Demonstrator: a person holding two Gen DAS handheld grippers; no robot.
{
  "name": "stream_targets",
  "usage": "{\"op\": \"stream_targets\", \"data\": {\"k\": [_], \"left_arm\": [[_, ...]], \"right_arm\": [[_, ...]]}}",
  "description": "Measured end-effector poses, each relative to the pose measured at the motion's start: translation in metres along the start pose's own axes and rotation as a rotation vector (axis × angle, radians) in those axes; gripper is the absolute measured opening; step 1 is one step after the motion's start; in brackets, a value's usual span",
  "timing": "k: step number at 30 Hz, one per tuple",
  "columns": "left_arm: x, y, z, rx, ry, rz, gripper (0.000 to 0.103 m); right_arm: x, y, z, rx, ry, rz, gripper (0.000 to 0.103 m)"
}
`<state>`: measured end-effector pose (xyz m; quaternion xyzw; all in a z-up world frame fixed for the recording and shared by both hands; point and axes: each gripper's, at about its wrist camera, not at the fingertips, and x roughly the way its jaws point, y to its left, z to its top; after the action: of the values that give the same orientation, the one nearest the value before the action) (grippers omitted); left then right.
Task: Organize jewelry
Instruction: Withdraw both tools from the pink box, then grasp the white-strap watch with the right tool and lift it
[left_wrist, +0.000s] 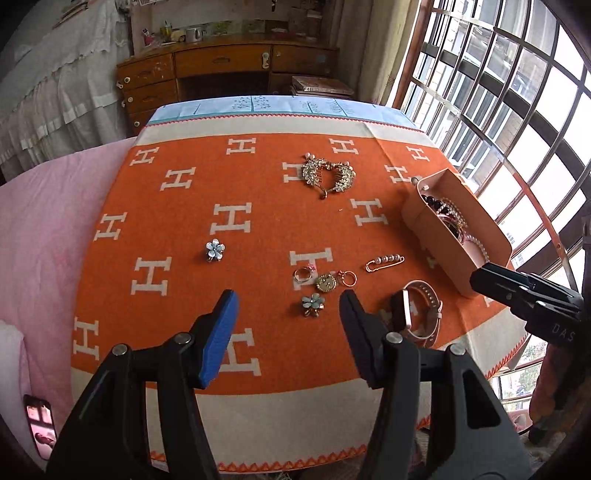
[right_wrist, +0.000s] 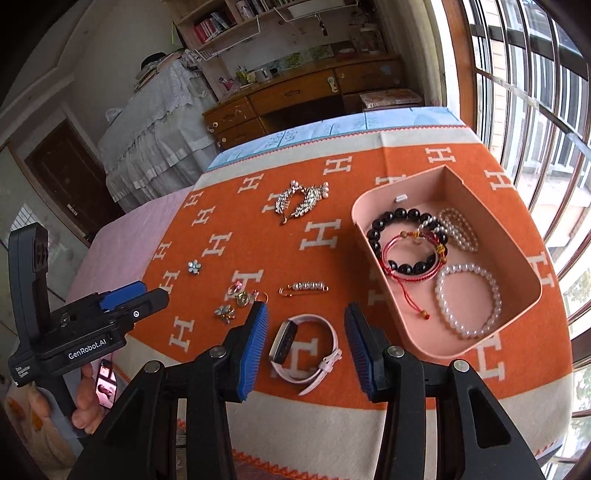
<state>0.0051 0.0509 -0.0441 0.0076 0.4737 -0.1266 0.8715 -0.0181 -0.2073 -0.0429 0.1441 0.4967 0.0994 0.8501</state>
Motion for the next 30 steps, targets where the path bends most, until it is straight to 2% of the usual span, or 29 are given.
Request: {"op": "stream_targets", "data": {"k": [8, 12, 16, 18, 22, 25, 30], "left_arm": [[0.011, 0.006, -0.014, 0.004, 0.023, -0.031, 0.054], [0.013, 0.008, -0.017, 0.003, 0.023, -0.042, 0.054], [0.015, 0.009, -0.017, 0.002, 0.020, -0.047, 0.054], [0.015, 0.009, -0.017, 0.002, 0.020, -0.046, 0.054], [0.017, 0.011, -0.016, -0.003, 0.024, -0.043, 0.054], [0.020, 0.011, -0.015, -0.004, 0.031, -0.042, 0.054], [0.026, 0.008, -0.009, 0.003, 0.047, -0.036, 0.054]], "right_arm": [[0.042, -0.026, -0.025, 0.147, 0.183, 0.039, 0.044], [0.056, -0.028, -0.029, 0.164, 0.210, 0.020, 0.044], [0.071, -0.020, -0.029, 0.127, 0.237, -0.017, 0.043], [0.081, -0.015, -0.031, 0.103, 0.263, -0.041, 0.034], [0.086, -0.011, -0.030, 0.073, 0.239, -0.076, 0.013], [0.087, -0.016, -0.029, 0.097, 0.222, -0.052, 0.009], [0.081, -0.020, -0.026, 0.109, 0.190, -0.009, 0.009]]}}
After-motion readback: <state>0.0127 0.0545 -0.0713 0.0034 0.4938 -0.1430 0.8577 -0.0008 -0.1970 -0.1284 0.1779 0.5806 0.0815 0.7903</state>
